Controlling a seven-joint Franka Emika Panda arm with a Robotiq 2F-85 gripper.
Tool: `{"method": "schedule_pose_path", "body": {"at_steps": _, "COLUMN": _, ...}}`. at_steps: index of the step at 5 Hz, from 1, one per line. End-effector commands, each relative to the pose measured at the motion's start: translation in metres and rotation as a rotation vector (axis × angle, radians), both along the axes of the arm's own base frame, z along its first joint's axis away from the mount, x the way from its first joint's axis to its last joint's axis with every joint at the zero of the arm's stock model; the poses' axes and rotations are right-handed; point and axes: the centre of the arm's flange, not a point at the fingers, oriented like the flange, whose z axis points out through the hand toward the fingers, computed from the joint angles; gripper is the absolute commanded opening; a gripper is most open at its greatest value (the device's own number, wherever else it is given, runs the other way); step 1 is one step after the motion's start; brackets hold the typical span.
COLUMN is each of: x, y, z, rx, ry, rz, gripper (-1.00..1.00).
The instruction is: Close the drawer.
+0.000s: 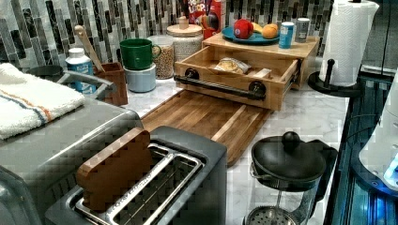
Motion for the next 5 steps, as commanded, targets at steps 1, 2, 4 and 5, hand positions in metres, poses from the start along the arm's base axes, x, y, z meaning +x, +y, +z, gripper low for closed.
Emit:
{"method": "schedule_pose_path", "body": {"at_steps": 1, "x": 0.0, "y": -0.004, "z": 0.0, "rx": 0.001, "ry": 0.001, "rz": 0.006, "gripper": -1.0}}
{"method": "schedule_pose_path", "body": {"at_steps": 2, "x": -0.009, "y": -0.007, "z": -0.003, "rx": 0.029, "ry": 0.004, "rz": 0.049, "gripper": 1.0}}
{"method": "schedule_pose_path", "body": {"at_steps": 4, "x": -0.028, "y": 0.06, "z": -0.016, "rx": 0.059, "ry": 0.069, "rz": 0.222, "gripper": 1.0}}
{"method": "schedule_pose_path", "body": {"at_steps": 5, "x": -0.039, "y": 0.089, "z": -0.036, "rx": 0.062, "ry": 0.065, "rz": 0.335, "gripper": 1.0}}
